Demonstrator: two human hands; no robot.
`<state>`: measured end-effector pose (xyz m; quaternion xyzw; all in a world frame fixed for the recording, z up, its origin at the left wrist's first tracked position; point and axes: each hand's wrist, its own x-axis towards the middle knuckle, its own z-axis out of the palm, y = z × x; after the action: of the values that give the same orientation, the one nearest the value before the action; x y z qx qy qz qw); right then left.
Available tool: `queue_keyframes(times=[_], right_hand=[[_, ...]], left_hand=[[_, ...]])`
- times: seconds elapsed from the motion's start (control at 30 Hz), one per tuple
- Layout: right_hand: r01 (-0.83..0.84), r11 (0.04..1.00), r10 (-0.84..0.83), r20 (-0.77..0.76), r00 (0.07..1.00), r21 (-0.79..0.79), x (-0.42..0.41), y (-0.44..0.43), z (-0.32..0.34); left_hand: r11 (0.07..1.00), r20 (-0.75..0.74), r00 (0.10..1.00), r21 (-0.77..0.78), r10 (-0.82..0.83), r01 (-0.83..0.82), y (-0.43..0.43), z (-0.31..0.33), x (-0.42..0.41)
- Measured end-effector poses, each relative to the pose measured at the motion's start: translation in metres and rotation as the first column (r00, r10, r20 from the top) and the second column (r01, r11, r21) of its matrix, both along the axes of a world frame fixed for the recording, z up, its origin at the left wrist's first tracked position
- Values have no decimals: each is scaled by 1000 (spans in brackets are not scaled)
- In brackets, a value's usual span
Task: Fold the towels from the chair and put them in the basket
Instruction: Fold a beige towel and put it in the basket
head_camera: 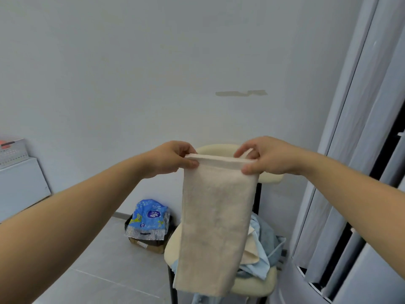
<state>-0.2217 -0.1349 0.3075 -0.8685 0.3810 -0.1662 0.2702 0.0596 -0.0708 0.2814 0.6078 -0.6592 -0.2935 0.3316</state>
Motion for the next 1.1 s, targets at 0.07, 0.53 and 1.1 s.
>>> queue_keyframes(times=[0.07, 0.53, 1.1], right_hand=[[-34, 999, 35, -99, 994, 18, -2, -1, -4], [7, 970, -24, -65, 998, -243, 45, 0, -19], [202, 884, -153, 148, 977, -421, 77, -5, -7]], left_hand=[[1000, 68, 998, 15, 7, -8, -1, -3, -6], [1000, -119, 993, -16, -12, 10, -8, -9, -50], [995, -202, 978, -76, 41, -58, 0, -22, -40]])
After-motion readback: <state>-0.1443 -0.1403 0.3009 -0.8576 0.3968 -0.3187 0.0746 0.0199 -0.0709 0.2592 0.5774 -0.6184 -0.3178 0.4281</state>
